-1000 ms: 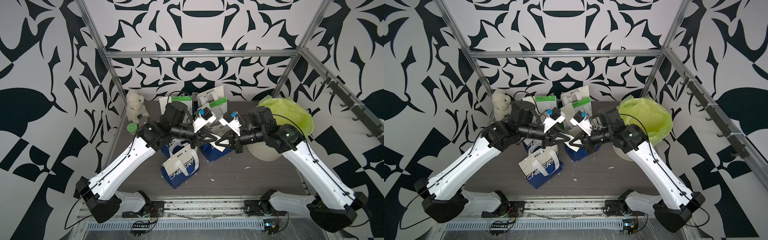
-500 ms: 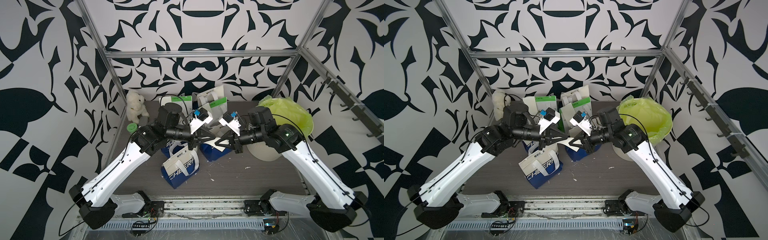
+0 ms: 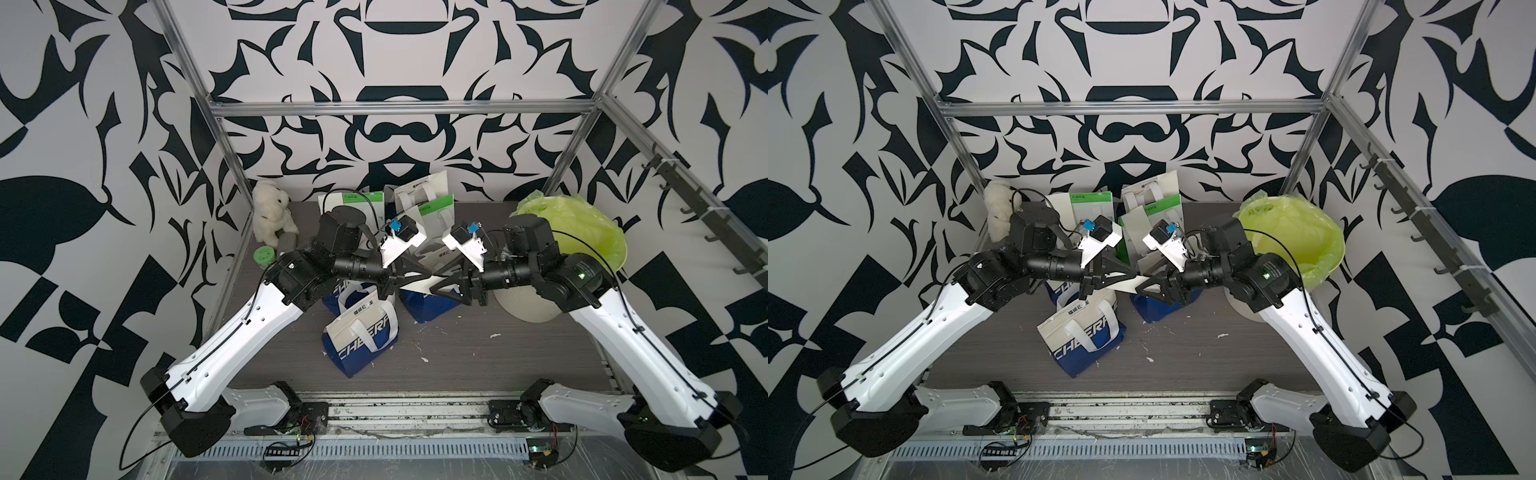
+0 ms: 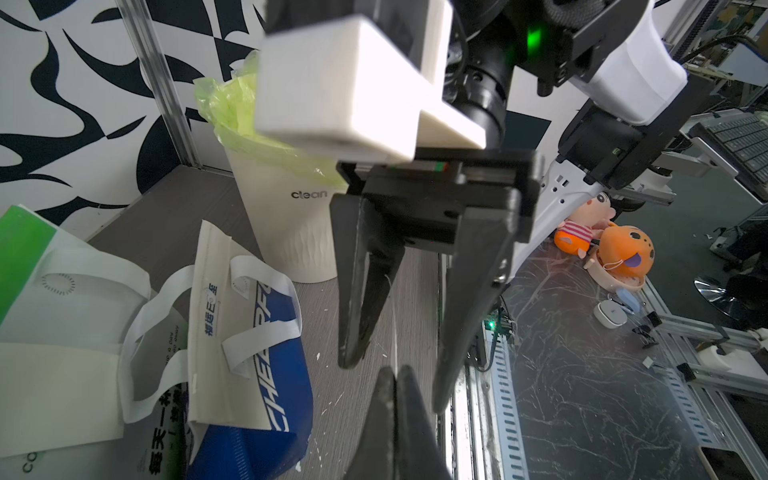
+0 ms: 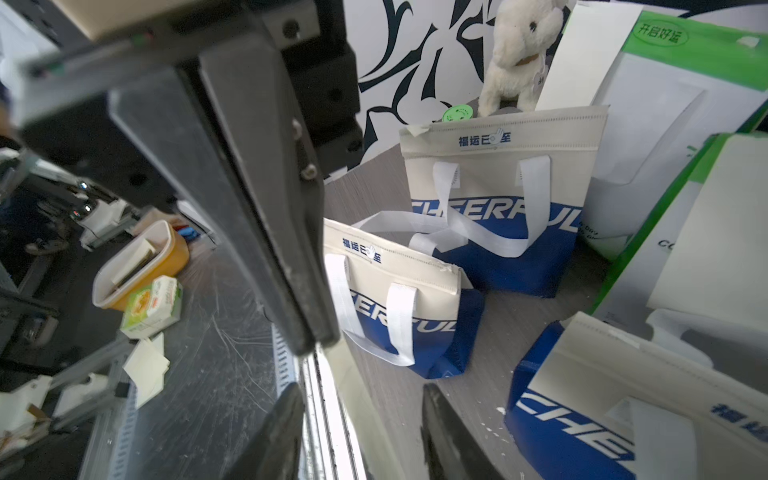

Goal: Shred takeout receipts and throw away
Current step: Shred the takeout receipt.

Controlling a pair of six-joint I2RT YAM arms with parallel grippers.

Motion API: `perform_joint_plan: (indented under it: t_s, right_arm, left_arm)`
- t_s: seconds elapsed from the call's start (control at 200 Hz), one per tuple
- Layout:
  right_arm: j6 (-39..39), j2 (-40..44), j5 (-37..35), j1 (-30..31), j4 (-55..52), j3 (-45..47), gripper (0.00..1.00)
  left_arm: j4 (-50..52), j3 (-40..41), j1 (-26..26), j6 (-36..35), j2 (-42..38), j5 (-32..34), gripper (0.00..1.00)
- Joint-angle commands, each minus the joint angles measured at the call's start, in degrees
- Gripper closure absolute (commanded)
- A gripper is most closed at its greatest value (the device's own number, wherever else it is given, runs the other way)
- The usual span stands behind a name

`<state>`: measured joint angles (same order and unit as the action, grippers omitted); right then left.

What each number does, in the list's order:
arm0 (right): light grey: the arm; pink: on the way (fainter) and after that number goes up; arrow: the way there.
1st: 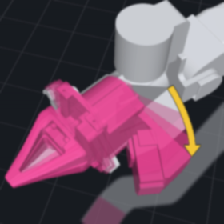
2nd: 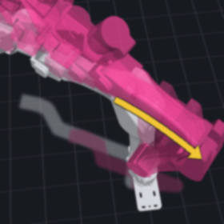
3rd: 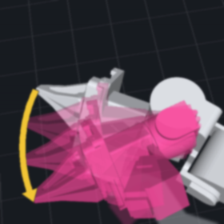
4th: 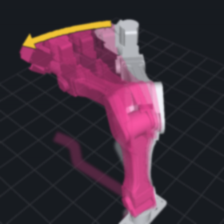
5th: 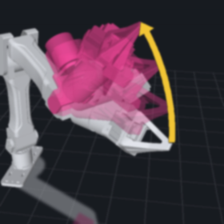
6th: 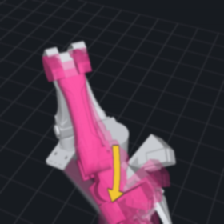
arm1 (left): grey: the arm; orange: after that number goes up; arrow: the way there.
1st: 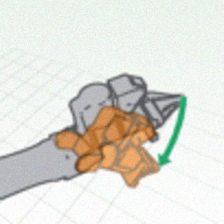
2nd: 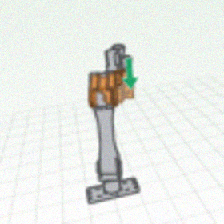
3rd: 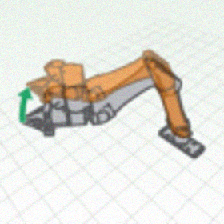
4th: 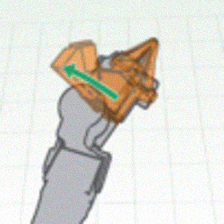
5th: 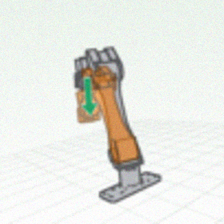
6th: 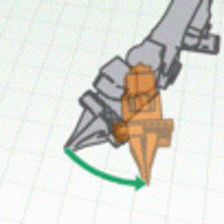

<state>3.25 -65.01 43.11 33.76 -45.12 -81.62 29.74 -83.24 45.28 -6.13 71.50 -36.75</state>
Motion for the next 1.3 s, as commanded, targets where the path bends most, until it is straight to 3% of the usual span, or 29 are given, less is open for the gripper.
perform_joint_plan:
  t_s: [0.0,0.25,0.47,0.58,0.66,0.76,1.035,1.115,1.17,1.23,1.295]
  right_arm:
    - [-1.6,2.9,0.8,0.1,6.7,1.1,0.47]
    - [-5.0,3.8,4.7,0.1,14.3,4.1,0.48]
    - [-5.7,3.7,5.9,0.0,17.1,5.2,0.5]
    - [-6.1,3.6,6.8,0.0,17.7,5.1,0.59]
    - [-6.7,3.6,7.2,-0.1,18.2,5.2,0.72]
    - [-7.4,3.8,7.6,-0.1,19.3,5.5,0.82]
    - [-8.5,3.4,8.9,-0.1,19.9,5.5,0.9]
    - [-9.7,3.1,9.4,0.0,21.0,5.9,1.0]
    - [-11.2,2.8,8.9,0.0,21.3,6.0,1.0]
    - [-13.3,1.9,7.6,-0.1,21.3,5.9,1.0]
    - [-15.9,0.5,0.1,-0.1,18.9,4.9,1.0]
  left_arm:
    - [-4.0,3.1,-0.2,2.4,-2.4,0.5,1.0]
    - [-15.9,11.4,-0.3,8.6,-7.8,-0.7,1.0]
    - [-19.0,13.8,-0.4,11.0,-10.1,-2.5,1.0]
    - [-19.0,14.1,-0.5,11.1,-10.4,-2.5,1.0]
    - [-19.2,14.2,-0.6,11.1,-10.5,-2.4,1.0]
    - [-19.4,14.1,-0.6,11.1,-10.3,-2.4,1.0]
    - [-20.6,14.6,-0.7,11.1,-10.2,-0.9,1.0]
    - [-20.8,14.6,-0.7,11.1,-10.2,0.3,1.0]
    - [-20.8,14.6,-0.7,10.8,-10.1,1.7,1.0]
    - [-21.4,15.0,-0.7,10.6,-9.8,4.4,1.0]
    - [-22.9,15.5,-0.6,10.5,-9.7,7.2,1.0]
